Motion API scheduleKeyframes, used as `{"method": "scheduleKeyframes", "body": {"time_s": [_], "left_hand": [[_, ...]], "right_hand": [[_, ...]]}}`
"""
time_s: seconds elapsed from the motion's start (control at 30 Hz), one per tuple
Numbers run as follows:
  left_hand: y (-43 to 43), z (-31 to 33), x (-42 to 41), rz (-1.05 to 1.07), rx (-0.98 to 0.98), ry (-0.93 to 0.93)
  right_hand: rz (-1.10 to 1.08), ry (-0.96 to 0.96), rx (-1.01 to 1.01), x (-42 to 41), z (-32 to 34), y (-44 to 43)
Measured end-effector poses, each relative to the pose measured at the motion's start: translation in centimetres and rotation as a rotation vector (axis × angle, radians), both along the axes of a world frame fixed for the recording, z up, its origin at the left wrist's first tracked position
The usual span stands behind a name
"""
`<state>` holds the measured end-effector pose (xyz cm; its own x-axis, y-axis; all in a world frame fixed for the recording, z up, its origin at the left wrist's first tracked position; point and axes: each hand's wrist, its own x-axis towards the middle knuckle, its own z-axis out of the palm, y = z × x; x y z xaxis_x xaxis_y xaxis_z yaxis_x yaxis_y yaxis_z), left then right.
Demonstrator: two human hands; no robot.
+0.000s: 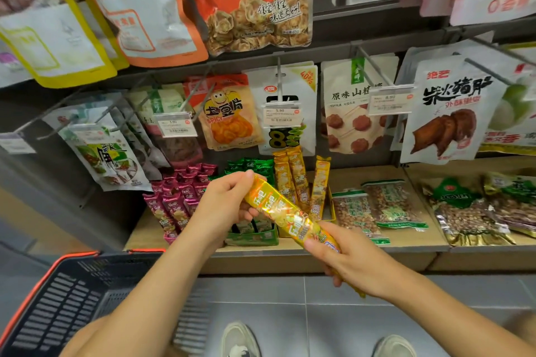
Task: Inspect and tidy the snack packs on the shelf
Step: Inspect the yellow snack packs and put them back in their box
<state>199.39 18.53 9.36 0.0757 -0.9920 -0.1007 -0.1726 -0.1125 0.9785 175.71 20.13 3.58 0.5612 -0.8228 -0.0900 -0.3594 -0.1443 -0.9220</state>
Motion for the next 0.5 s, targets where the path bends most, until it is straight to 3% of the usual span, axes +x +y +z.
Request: {"method": "scheduleKeyframes", "body": {"time_s": [0.13, 0.3, 0.4, 0.5], "left_hand": [[-0.6, 0.4, -0.1, -0.27, 0.157, -0.135], [-1.7, 0.5, -0.8, -0.153, -0.131, -0.597], [-2.8, 1.0, -1.1, -0.131, -0.226, -0.667], [-4.4, 0.8, -1.3, -0.078, -0.299, -0.736]], "right_hand": [[-0.043, 0.092, -0.103, -0.5, -0.3, -0.2], [0.012, 0.283, -0.038, -0.6, -0.7, -1.4], [0.018, 0.43, 0.108, -1.7, -1.2, -2.8], [0.004, 0.745, 0.078, -3.6, -2.2, -4.4]]}}
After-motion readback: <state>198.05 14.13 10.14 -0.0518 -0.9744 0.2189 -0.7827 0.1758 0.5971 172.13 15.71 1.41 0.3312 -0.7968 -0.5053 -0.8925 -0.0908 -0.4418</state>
